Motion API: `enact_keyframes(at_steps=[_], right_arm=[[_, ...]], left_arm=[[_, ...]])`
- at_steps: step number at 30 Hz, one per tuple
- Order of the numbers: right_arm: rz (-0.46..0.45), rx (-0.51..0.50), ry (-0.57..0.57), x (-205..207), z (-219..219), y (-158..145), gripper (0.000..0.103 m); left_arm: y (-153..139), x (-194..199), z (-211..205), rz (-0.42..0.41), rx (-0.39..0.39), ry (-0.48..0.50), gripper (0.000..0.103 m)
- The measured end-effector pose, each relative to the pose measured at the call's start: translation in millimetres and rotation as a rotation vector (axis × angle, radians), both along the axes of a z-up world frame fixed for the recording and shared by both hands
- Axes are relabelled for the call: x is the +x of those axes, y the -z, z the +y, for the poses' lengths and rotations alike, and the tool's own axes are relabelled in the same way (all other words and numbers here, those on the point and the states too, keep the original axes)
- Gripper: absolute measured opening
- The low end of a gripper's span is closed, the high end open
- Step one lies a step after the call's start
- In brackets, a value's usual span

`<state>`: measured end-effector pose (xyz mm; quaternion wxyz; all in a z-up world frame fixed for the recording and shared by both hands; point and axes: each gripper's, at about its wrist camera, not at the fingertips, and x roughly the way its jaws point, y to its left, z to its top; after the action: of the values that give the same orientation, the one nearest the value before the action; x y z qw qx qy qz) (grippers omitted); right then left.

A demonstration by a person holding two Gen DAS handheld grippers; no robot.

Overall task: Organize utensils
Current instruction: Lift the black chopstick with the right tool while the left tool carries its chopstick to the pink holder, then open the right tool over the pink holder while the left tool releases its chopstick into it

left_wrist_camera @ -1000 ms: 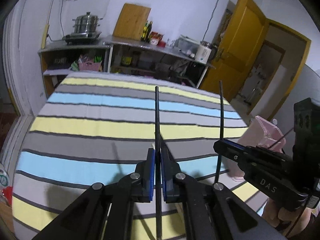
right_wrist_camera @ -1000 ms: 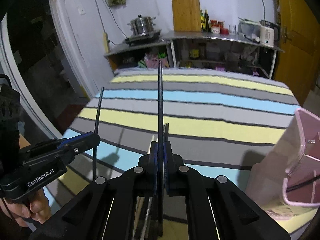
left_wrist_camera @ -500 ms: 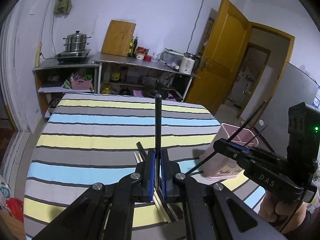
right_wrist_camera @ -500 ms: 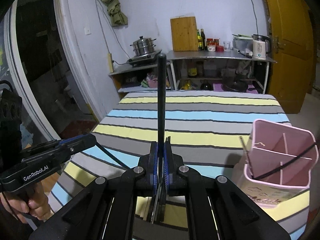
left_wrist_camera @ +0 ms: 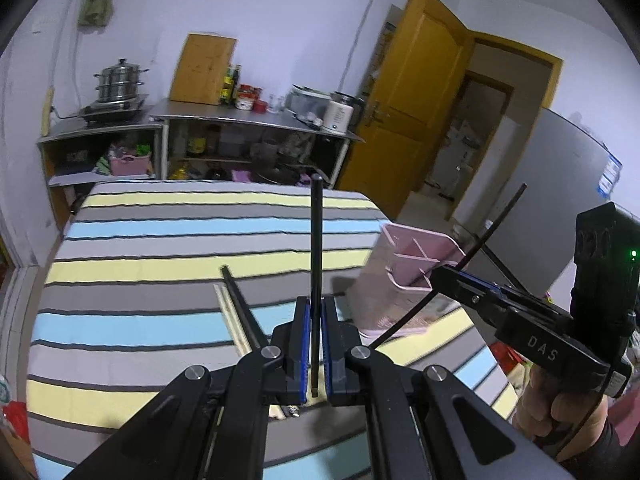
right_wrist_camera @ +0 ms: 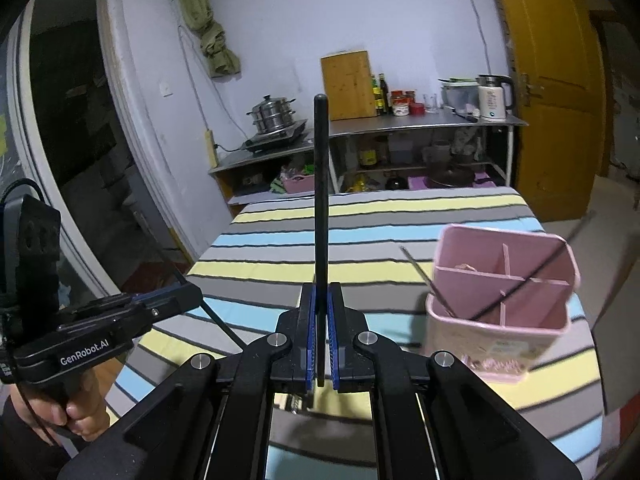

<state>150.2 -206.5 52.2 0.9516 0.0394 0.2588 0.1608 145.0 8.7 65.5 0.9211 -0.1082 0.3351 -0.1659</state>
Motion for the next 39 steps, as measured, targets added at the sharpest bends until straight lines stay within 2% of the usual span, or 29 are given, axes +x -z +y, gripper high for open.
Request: enact_keyframes(at_steps=[10,22,26,30,39], right_arm=[[0.002,0.036,0.113,-20.2,-53.2,-1.6,0.006],[-0.117,0.06,0.226,-16.2,-101.9,-53.3,0.006],[-0.142,0.063,0.249,-9.6,-112.6,-62.7,0.006],[-0.138,0.058,0.263,4.3,-117.3,-61.4,0.006],[-0.068,0.056,0.272,28.4,-124.7,-30.5,0.006]], left_arm=[[-8.0,7.7,-59.4,-0.004,-0.017,0.129,0.005],[-71.3,55.1,-102.2,-0.138,-0.034,0.178,0.005],[-79.9,75.5,-110.9,-0.16,-0.029,0.173,0.005],[-71.3,91.6,-117.4,-0.14,-0.016,0.172,0.005],[-34.4,112.0,-120.3,-0.078,-0.002,0.159,0.005]])
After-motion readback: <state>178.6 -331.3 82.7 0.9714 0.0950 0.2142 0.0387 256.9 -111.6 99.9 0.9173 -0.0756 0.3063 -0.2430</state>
